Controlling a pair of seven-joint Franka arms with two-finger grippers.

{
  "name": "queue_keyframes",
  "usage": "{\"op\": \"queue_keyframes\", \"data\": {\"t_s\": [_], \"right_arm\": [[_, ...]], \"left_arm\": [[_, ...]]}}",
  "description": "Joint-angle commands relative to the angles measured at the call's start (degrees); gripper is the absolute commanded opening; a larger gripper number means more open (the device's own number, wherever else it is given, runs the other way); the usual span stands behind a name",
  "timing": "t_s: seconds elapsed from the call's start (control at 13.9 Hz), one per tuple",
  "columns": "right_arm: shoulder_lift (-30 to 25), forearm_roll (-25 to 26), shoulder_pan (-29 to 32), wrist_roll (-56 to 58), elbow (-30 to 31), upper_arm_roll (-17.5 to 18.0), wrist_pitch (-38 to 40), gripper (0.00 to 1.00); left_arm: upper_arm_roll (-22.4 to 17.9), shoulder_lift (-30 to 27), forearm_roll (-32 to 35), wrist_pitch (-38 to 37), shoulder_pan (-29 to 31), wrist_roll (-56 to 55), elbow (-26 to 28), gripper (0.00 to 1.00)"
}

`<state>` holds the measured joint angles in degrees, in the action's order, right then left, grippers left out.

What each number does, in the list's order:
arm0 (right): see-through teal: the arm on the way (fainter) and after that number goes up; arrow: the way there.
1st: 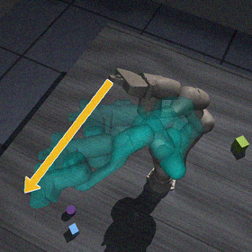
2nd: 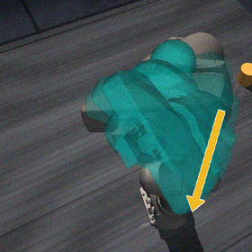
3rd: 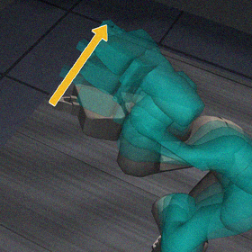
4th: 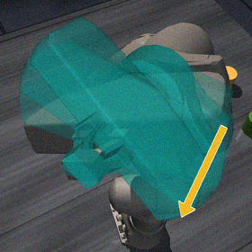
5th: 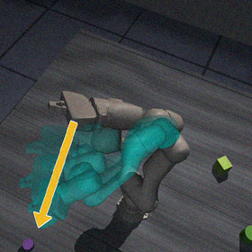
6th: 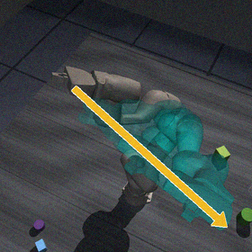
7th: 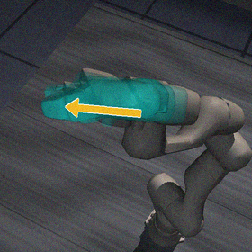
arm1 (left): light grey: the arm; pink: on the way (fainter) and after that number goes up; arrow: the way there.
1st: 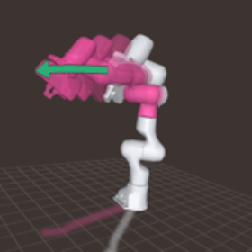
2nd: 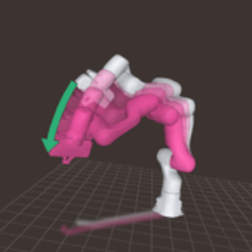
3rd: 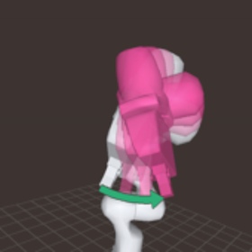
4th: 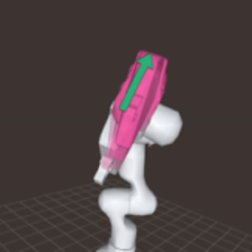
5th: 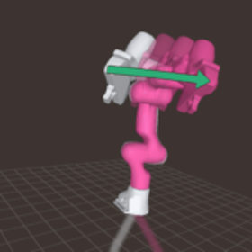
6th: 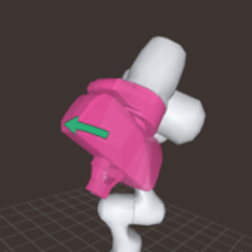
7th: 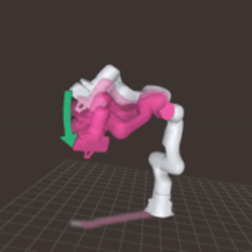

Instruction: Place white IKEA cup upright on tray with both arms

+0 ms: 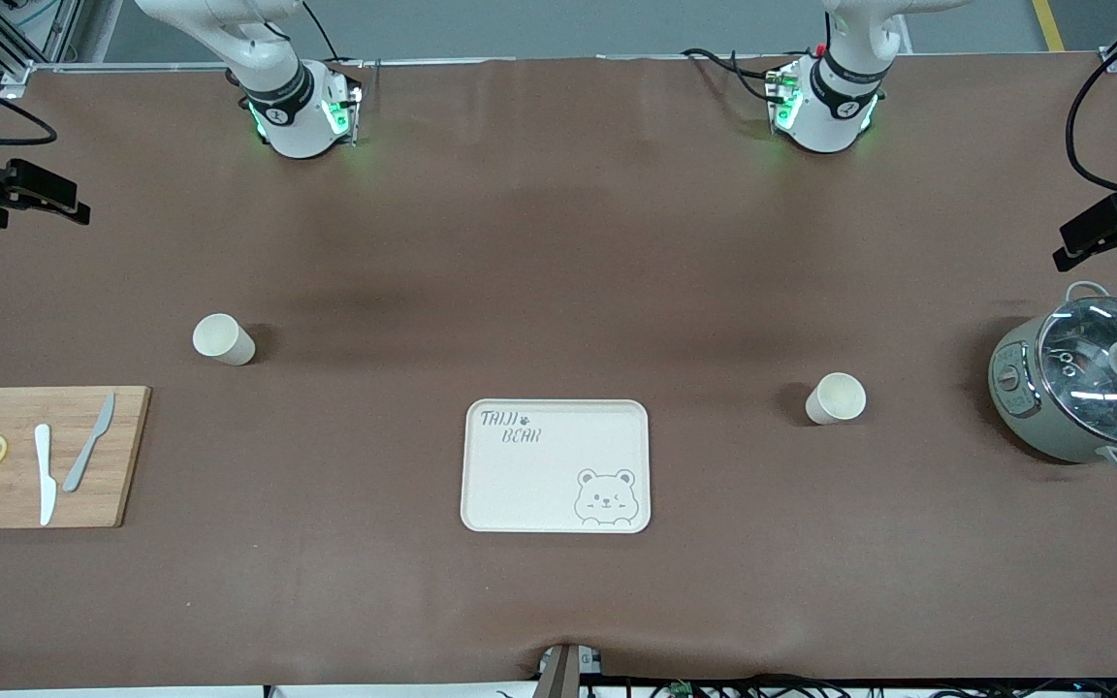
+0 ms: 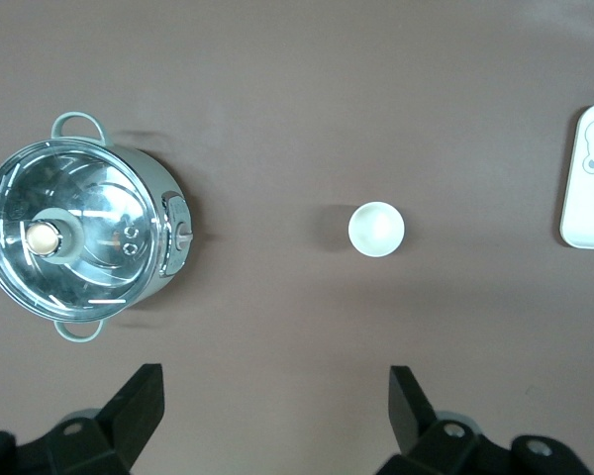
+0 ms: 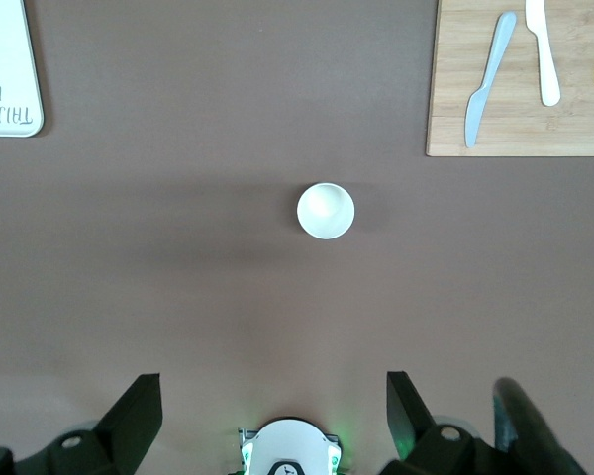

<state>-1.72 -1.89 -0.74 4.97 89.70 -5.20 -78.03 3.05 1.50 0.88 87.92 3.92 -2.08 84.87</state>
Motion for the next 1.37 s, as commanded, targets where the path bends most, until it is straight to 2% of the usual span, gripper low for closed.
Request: {"op": "queue_keyframes", "data": {"t_s": [0.0,0.65,0.79,1.01,1.15,1.3], "right_arm": [[-1.18,-1.27,1.09,0.48,1.09,0.55,0.16,1.0],[-1.01,-1.53,1.62,0.48,0.91,0.46,0.68,1.0],[-0.92,-1.71,1.62,0.39,0.65,0.46,0.51,1.0],[2.22,-2.93,2.32,0.21,-1.1,0.28,0.51,1.0],[3.91,-3.73,3.29,0.3,-3.3,0.37,0.95,1.0],[4.09,-3.82,4.17,0.22,-3.22,0.46,0.86,1.0]], "left_arm": [[0.55,-0.71,-0.18,-0.91,0.21,0.41,0.12,1.0],[0.73,2.8,-0.18,-0.91,-0.31,0.76,0.03,1.0],[1.77,3.07,-0.45,-0.91,-0.92,-0.2,0.29,1.0],[2.22,5.34,-0.53,-0.73,-0.93,-0.47,0.91,1.0],[2.22,6.59,-0.45,0.92,-1.02,-0.47,3.01,1.0],[2.31,5.8,-0.88,6.97,-0.93,-0.47,8.44,1.0]]}}
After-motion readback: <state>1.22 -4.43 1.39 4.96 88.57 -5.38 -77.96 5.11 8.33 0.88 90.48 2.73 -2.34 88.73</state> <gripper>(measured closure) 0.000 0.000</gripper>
